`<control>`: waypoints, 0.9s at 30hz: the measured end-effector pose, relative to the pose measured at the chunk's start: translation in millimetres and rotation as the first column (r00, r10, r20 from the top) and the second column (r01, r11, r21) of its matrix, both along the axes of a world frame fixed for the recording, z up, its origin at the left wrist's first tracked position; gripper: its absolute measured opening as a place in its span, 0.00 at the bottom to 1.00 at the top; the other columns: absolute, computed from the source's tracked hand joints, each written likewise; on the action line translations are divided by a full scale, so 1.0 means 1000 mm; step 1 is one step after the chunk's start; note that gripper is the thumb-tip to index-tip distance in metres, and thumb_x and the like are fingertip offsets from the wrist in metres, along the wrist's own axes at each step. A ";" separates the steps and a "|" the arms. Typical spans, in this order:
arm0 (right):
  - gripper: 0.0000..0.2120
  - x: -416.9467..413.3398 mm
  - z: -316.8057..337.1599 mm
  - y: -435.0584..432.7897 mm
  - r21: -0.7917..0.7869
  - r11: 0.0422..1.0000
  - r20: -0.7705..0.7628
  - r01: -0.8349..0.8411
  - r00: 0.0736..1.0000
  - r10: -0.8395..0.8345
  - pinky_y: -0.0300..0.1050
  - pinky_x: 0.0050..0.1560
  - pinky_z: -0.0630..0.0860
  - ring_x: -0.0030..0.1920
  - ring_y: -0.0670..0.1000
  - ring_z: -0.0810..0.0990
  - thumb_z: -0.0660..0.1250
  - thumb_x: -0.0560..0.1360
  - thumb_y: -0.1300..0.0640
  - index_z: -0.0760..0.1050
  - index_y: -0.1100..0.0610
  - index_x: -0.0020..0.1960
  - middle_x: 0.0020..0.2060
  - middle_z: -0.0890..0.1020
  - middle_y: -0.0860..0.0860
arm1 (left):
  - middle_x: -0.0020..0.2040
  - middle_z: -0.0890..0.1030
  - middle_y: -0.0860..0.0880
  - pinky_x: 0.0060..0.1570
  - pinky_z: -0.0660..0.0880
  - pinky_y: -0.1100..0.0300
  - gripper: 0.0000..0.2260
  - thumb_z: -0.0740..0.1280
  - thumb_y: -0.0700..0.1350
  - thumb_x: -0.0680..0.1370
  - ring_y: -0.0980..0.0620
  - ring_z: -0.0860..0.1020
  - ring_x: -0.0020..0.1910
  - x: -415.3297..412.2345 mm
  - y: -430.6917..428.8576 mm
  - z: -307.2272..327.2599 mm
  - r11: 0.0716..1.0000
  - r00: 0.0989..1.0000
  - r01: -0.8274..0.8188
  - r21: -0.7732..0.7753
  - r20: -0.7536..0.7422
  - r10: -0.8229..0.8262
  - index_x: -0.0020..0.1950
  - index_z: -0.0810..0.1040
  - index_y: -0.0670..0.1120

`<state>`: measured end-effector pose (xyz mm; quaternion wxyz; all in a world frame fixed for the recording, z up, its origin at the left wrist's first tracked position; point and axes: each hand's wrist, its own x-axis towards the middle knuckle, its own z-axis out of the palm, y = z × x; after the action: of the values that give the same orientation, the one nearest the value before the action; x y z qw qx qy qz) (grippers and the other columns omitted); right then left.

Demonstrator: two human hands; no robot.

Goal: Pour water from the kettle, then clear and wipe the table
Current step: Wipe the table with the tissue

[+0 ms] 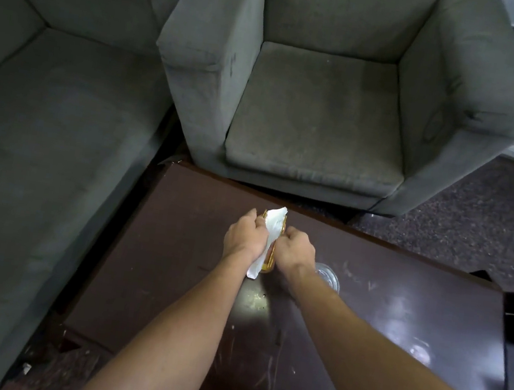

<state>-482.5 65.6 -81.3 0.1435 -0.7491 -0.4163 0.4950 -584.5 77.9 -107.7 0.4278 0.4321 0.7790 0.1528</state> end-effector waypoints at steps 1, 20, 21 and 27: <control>0.15 -0.004 -0.004 0.001 -0.021 1.000 -0.003 0.012 1.000 -0.012 0.47 0.54 0.78 0.54 0.59 0.82 0.57 0.79 0.59 0.80 0.58 0.58 0.53 0.85 0.57 | 0.78 0.71 0.46 0.74 0.64 0.53 0.23 0.55 0.51 0.85 0.42 0.68 0.77 -0.003 0.001 -0.003 1.000 1.000 -0.010 -0.016 0.029 0.010 0.81 0.66 0.50; 0.14 -0.033 -0.044 0.003 0.014 0.990 0.083 0.140 0.987 -0.140 0.48 0.52 0.76 0.54 0.62 0.81 0.54 0.83 0.57 0.77 0.61 0.57 0.54 0.84 0.60 | 0.73 0.77 0.45 0.70 0.71 0.50 0.22 0.55 0.53 0.86 0.40 0.73 0.72 -0.022 0.001 -0.042 0.990 0.983 0.139 0.022 0.117 -0.140 0.81 0.65 0.56; 0.13 -0.031 -0.042 0.004 0.038 0.993 0.108 0.115 0.987 -0.118 0.47 0.49 0.73 0.51 0.62 0.80 0.54 0.83 0.56 0.75 0.60 0.54 0.53 0.84 0.60 | 0.76 0.74 0.45 0.72 0.68 0.51 0.23 0.54 0.53 0.87 0.41 0.71 0.75 -0.021 0.000 -0.040 0.992 0.987 0.122 0.039 0.102 -0.125 0.83 0.62 0.54; 0.17 0.013 -0.021 0.002 0.366 0.930 0.254 0.030 0.958 -0.131 0.53 0.65 0.75 0.64 0.62 0.79 0.61 0.81 0.59 0.77 0.60 0.68 0.63 0.81 0.59 | 0.74 0.74 0.41 0.70 0.71 0.52 0.24 0.66 0.39 0.81 0.43 0.74 0.73 -0.006 -0.030 -0.016 0.748 0.984 0.174 0.641 -0.140 -0.108 0.78 0.69 0.39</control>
<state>-469.0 67.4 -102.6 0.2389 -0.7881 -0.4839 0.2961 -590.7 47.7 -123.8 0.2242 0.6180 0.6618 0.3604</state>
